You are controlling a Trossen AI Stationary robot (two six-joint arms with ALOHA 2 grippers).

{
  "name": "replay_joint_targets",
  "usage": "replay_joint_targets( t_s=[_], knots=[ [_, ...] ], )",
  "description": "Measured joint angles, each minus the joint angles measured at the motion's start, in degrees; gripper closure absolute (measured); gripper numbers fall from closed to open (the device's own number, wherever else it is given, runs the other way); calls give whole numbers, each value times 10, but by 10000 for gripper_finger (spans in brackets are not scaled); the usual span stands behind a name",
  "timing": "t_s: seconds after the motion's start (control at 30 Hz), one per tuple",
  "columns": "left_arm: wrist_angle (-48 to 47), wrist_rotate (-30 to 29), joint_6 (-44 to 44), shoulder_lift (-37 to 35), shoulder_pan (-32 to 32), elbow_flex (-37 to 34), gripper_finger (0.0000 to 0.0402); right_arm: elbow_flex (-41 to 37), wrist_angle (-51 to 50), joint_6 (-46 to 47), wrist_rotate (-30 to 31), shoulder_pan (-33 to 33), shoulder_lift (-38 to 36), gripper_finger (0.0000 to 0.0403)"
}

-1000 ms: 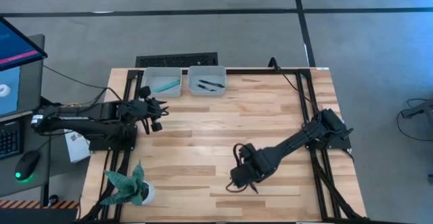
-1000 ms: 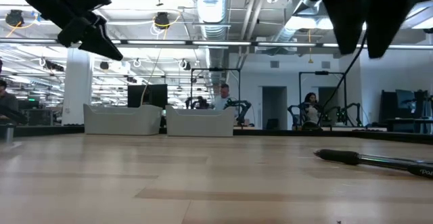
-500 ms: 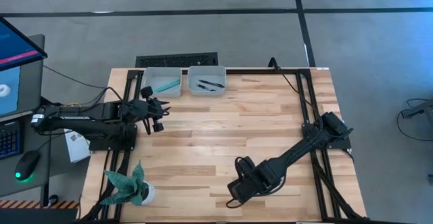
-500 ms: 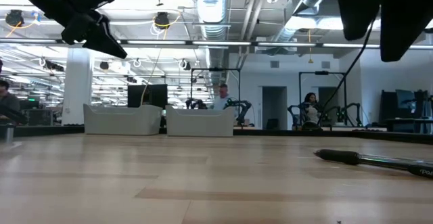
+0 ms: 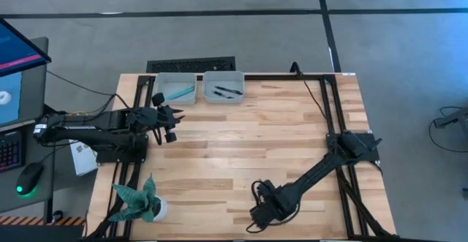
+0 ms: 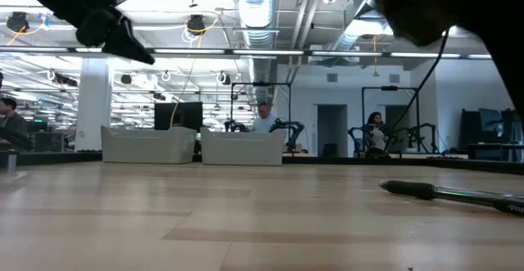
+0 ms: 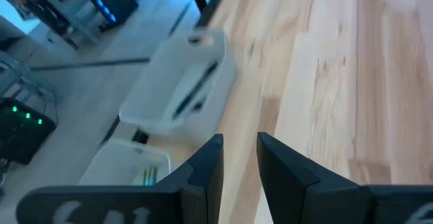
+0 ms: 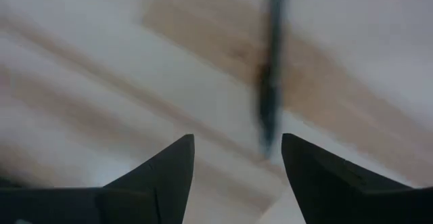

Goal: Sort pens & pencils
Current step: Put the black pen into the right gray bin

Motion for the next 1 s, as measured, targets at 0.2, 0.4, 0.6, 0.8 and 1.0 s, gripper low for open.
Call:
replay_joint_targets(
  t_s=[0.2,0.4,0.6,0.8,1.0],
  knots=[
    [29,3,0,-23,0,1,319,0,14,17,-17,7,39,157],
    [19,3,5,-50,0,0,319,0,0,18,-12,6,38,157],
    [21,2,5,-58,0,0,319,0,-6,10,-12,5,37,157],
    [17,2,5,-58,0,0,319,-10,22,-6,-7,-9,41,160],
    [14,2,5,-59,0,0,319,-29,38,-24,-5,-26,37,182]
  ],
)
